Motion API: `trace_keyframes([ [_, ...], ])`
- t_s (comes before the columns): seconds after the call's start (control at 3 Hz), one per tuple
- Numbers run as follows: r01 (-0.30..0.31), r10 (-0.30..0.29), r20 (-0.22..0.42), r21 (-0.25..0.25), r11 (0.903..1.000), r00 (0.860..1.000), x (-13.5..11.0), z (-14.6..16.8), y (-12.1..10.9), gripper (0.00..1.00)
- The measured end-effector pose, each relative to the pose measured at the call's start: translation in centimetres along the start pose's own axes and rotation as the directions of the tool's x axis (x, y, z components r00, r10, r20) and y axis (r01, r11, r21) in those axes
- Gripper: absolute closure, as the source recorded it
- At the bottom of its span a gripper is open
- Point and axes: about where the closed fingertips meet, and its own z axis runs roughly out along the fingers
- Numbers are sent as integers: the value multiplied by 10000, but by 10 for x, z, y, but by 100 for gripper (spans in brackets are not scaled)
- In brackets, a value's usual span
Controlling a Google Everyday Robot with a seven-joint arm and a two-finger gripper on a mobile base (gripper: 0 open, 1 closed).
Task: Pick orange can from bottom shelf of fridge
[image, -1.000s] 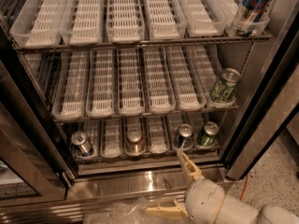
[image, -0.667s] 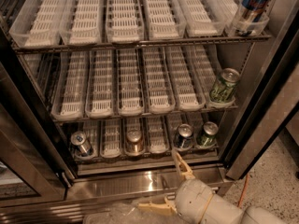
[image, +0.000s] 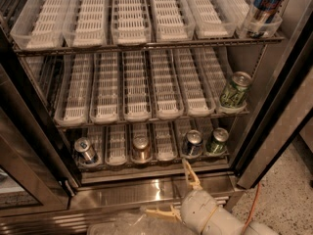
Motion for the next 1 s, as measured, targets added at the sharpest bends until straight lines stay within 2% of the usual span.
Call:
trace_keyframes([
  [0.33, -128, 131, -96, 366, 9992, 9999, 13, 0, -5, 0],
  [0.67, -253, 291, -463, 809, 9964, 9985, 48, 9, -8, 0],
  [1.0, 189, -92, -576, 1696, 9853, 9983, 95, 23, -13, 0],
])
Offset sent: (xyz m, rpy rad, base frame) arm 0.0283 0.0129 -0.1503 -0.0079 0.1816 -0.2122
